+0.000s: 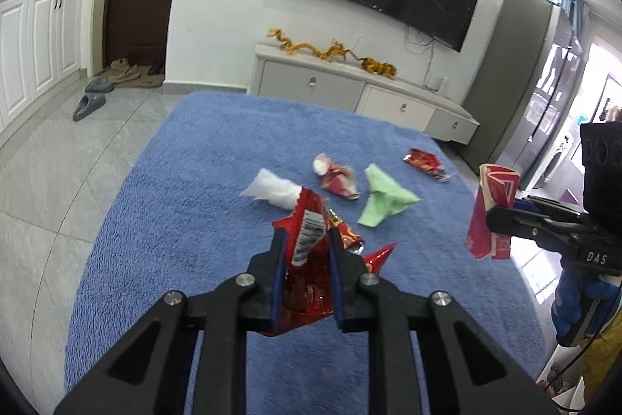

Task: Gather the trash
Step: 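Carry both wrappers over the trash bin and open both tools to drop them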

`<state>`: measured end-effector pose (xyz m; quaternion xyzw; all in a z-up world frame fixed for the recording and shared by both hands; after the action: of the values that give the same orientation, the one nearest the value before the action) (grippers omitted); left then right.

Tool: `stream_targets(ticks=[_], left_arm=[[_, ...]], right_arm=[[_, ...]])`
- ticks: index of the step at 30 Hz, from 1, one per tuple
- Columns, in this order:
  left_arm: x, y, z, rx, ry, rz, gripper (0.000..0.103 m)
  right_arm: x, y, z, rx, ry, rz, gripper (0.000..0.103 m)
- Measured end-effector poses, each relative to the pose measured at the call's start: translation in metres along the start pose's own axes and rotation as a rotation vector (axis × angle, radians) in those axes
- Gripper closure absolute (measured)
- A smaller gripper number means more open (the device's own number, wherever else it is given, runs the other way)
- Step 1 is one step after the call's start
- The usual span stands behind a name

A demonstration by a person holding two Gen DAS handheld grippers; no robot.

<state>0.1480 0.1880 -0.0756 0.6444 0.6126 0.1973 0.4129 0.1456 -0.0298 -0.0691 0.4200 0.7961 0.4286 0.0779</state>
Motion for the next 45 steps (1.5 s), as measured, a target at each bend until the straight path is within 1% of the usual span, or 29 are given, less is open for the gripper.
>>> stream_targets(ticks=[3, 7, 12, 17, 19, 22, 24, 28, 31, 32, 35, 40, 45], left_arm=[[-0.018, 0.005, -0.01, -0.014, -0.019, 0.023, 0.085], [-0.059, 0.012, -0.02, -0.033, -0.061, 0.083, 0.085], [-0.116, 0.015, -0.025, -0.042, -0.122, 0.155, 0.085], [-0.179, 0.012, -0.017, -0.016, -0.192, 0.23, 0.085], [-0.204, 0.008, -0.01, 0.005, -0.219, 0.261, 0.085], [-0.248, -0.001, 0.002, 0.038, -0.258, 0.314, 0.085], [-0.272, -0.008, 0.01, 0.063, -0.283, 0.345, 0.085], [-0.328, -0.028, 0.035, 0.131, -0.33, 0.433, 0.085], [-0.367, -0.047, 0.056, 0.189, -0.365, 0.488, 0.085], [-0.378, -0.054, 0.062, 0.207, -0.375, 0.503, 0.085], [-0.411, -0.075, 0.082, 0.266, -0.405, 0.551, 0.085], [-0.45, -0.108, 0.117, 0.367, -0.44, 0.6, 0.085], [-0.479, -0.134, 0.146, 0.44, -0.464, 0.63, 0.083]], right_arm=[[-0.005, -0.004, -0.032, -0.046, -0.044, 0.026, 0.071], [-0.018, -0.011, -0.083, -0.126, -0.107, 0.073, 0.071], [-0.047, -0.033, -0.151, -0.212, -0.235, 0.139, 0.071], [-0.075, -0.062, -0.215, -0.281, -0.373, 0.208, 0.071], [-0.089, -0.077, -0.241, -0.305, -0.445, 0.245, 0.071], [-0.108, -0.1, -0.27, -0.333, -0.509, 0.307, 0.071], [-0.125, -0.122, -0.286, -0.346, -0.549, 0.367, 0.071], [-0.155, -0.165, -0.3, -0.347, -0.586, 0.481, 0.071], [-0.18, -0.202, -0.299, -0.329, -0.604, 0.584, 0.071], [-0.186, -0.215, -0.307, -0.324, -0.61, 0.608, 0.071], [-0.209, -0.248, -0.303, -0.306, -0.616, 0.7, 0.071], [-0.237, -0.297, -0.305, -0.269, -0.632, 0.807, 0.071], [-0.258, -0.329, -0.291, -0.21, -0.638, 0.886, 0.071]])
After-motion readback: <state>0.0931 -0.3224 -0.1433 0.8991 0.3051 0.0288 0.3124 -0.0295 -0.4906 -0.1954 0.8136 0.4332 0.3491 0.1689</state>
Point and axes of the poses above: each gripper's, at about its wrist camera, not at the fingertips, and z roughly the way its jaws point, x to its left, y to its top, the point moved 5 cm from there along z, roughly the way its jaws point, and after that the axes turned 1 degree about -x, right-handed, at the moved point
